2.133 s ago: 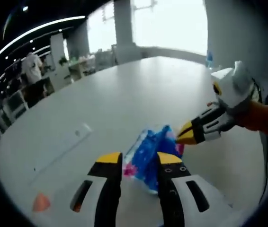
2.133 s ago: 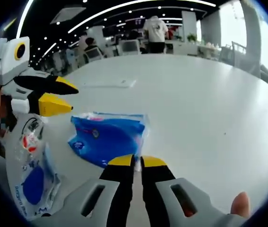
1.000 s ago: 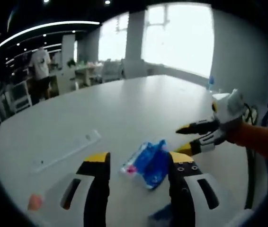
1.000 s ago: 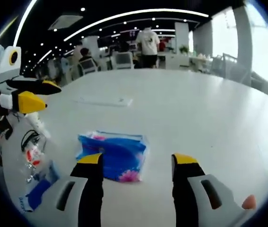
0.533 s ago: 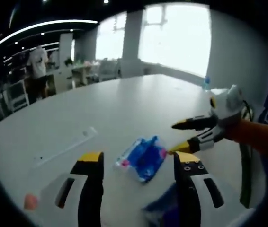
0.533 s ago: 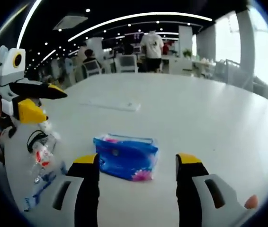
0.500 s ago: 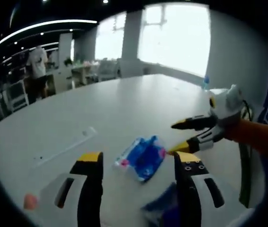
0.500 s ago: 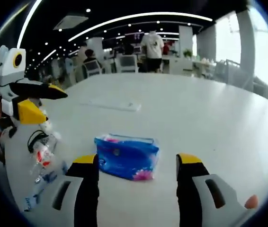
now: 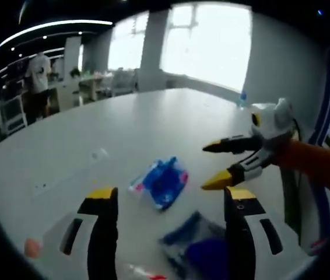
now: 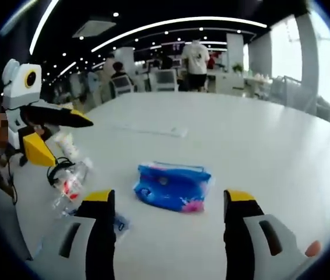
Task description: Arrange the tabletop items into an orderly group along one side of the table until the central work area is clear of visible clutter.
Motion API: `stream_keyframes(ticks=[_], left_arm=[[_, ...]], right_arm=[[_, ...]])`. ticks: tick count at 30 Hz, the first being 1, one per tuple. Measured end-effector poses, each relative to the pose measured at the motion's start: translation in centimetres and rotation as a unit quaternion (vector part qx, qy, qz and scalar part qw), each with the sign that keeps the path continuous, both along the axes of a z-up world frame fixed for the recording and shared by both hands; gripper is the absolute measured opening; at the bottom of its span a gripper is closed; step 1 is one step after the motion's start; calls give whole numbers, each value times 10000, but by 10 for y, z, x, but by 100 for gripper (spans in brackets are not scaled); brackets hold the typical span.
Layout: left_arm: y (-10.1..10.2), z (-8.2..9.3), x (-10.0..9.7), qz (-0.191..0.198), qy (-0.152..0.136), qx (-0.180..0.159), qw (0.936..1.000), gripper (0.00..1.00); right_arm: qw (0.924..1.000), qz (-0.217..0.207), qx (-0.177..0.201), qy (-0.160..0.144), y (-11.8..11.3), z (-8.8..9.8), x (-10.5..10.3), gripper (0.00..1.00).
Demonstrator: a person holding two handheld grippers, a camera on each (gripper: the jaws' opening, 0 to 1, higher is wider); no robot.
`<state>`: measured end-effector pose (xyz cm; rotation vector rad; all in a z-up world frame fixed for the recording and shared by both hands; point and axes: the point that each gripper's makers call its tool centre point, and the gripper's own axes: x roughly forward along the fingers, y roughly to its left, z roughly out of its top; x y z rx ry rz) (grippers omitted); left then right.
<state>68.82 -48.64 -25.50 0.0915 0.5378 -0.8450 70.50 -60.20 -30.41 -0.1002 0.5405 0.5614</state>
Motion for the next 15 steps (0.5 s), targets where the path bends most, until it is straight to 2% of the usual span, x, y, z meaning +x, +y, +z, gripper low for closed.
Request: stream_keyframes(ticks=[7, 15], left_arm=[[10, 4, -27, -171, -90, 44, 9998, 74], [40, 13, -58, -146, -226, 64, 9996, 76]], right_arm=[[9997, 237, 26, -6, 15, 5, -21, 83], [9984, 560, 25, 2, 39, 12, -47, 84]])
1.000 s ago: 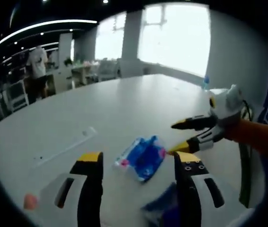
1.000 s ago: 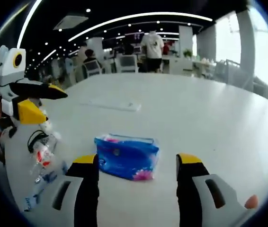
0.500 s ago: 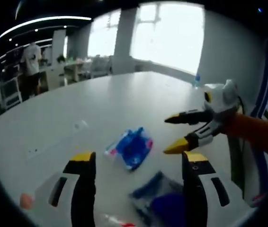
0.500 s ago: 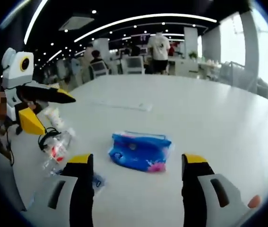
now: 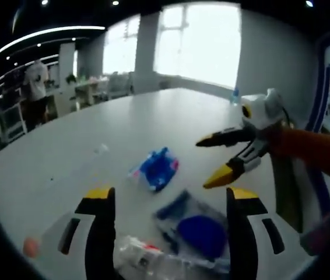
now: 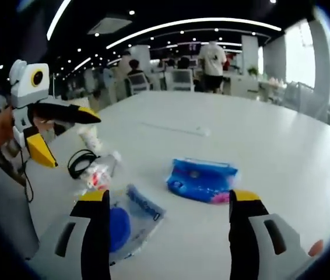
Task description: Arrange the tabletop items into an orderly group along one side of the table until the central work area is clear of visible clutter.
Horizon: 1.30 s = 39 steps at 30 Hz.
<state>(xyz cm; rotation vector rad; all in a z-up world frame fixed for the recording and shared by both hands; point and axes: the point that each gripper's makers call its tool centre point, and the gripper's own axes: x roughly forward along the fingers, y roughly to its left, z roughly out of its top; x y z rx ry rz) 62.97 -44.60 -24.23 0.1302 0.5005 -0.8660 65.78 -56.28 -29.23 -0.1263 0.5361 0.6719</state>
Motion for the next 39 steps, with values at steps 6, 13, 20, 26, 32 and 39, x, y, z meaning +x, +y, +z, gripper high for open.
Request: stream_keyframes(ticks=[6, 13, 20, 26, 32, 39], left_arm=[[26, 4, -21, 89, -43, -22, 9999, 76], [64, 2, -51, 294, -20, -73, 9995, 77], [107, -4, -72, 665, 70, -191, 9976, 77], [139, -10, -84, 1005, 117, -292, 9944, 76], [159, -17, -97, 1294, 200, -446, 9904, 75], [167, -25, -111, 1468, 279, -574, 9871, 74]], right_arm=[[9996, 267, -25, 6, 22, 2, -18, 85], [9986, 533, 30, -33, 50, 8, -40, 86], [9970, 766, 32, -66, 74, 14, -56, 86], [9952, 979, 6, -56, 100, 14, -70, 85], [9929, 1184, 63, -3, 129, 12, -84, 85], [9916, 1291, -2, 121, 149, 5, -93, 85]])
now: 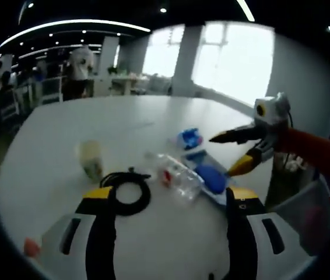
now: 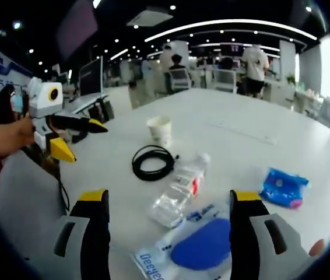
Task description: Arrange the tabletop items into an orderly group along one side of the table until the central work area is clear of visible clutter.
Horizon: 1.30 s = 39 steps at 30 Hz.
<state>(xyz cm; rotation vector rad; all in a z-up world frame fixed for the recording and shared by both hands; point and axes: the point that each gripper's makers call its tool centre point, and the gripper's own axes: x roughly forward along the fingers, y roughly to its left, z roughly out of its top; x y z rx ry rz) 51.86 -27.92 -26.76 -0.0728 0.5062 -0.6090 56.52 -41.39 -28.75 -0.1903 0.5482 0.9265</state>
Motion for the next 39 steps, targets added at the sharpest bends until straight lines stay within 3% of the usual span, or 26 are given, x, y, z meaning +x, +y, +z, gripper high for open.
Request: stream_keyframes(ticks=[9, 24, 39], left_arm=[[0, -3, -4, -16, 12, -76, 10000, 73], [-2, 0, -4, -88, -21, -262, 9996, 72], [-2, 0, -1, -134, -21, -322, 9994, 72]], right_arm=[[9996, -116, -205, 180, 18, -11, 9, 83], [9938, -449, -852, 551, 38, -42, 37, 76], [9844, -811, -1232, 959, 41, -72, 61, 65]])
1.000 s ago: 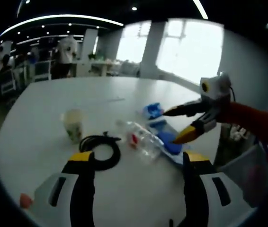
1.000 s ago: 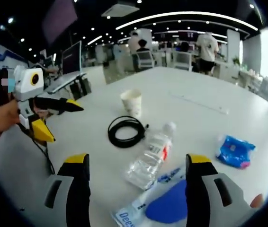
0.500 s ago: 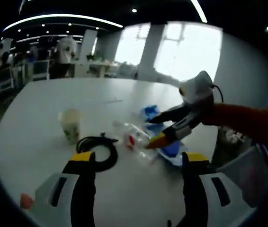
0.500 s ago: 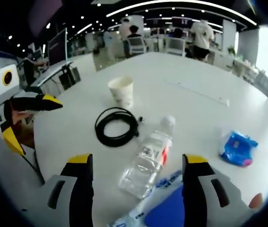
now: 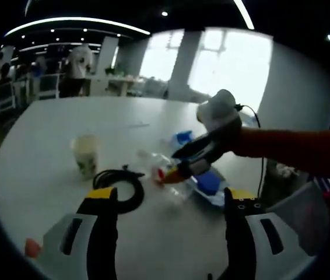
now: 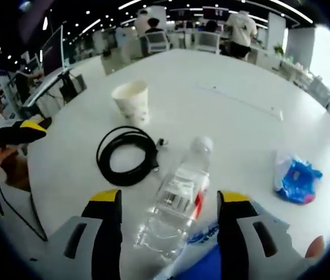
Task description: Arrange the tabletop items into an orderly group along one side of the table until the central work area is clear of visible clutter.
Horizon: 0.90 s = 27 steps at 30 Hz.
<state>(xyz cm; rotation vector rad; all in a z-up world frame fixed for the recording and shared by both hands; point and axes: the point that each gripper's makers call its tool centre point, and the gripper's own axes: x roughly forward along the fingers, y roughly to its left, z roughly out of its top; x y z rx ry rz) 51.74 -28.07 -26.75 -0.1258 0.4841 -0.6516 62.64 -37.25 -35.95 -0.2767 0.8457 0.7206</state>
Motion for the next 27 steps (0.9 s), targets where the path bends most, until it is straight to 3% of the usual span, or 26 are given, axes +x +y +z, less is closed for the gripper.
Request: stream_keyframes(ticks=[9, 21, 27], left_arm=[[3, -3, 2, 8, 51, 30, 10000, 72], [6, -21, -6, -249, 264, 471, 9982, 75], [7, -23, -5, -271, 295, 497, 9980, 75]], right_arm=[[9996, -121, -101, 233, 3, -12, 2, 59], [9984, -231, -259, 453, 4, -20, 5, 54], [9970, -251, -433, 589, 4, -26, 7, 53]])
